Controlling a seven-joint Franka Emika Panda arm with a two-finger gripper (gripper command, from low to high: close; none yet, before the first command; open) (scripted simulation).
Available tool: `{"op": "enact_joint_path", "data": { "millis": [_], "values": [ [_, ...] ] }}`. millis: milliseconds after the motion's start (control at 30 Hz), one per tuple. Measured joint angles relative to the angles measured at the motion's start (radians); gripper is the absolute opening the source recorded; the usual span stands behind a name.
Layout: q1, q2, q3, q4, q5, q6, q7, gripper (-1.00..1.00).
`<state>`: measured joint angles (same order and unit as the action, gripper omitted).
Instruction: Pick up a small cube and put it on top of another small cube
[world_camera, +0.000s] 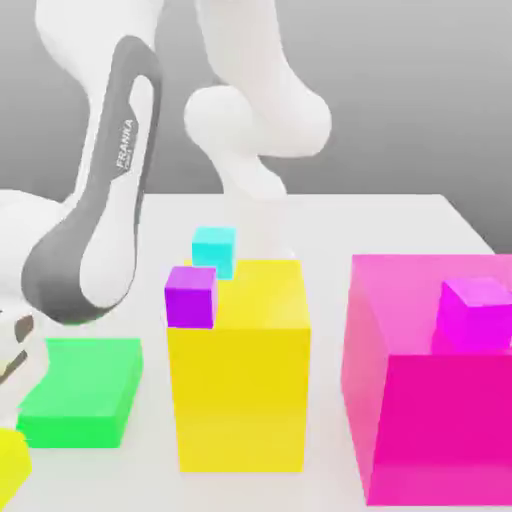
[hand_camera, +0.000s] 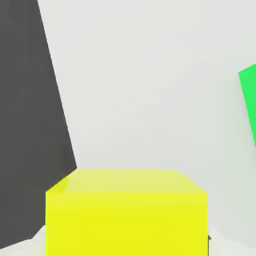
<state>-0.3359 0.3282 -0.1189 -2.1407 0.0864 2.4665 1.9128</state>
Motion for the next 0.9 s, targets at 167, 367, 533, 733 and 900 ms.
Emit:
{"op": "enact_joint_path", "data": {
  "millis": [167,367,533,733,900],
  "values": [
    [0.024,-0.183,0.046,-0.062,-0.032,-0.118,-0.195,-1.0],
    [0.085,-0.401,0.081,-0.137,-0.052,-0.261,-0.443,-1.0],
    [0.135,-0.582,0.094,-0.199,-0.069,-0.38,-0.648,-1.0],
    [0.184,-0.71,0.107,-0.301,-0.084,-0.406,-0.821,-1.0],
    [0.185,-0.687,0.108,-0.353,-0.084,-0.331,-0.828,1.0]
  ]
}}
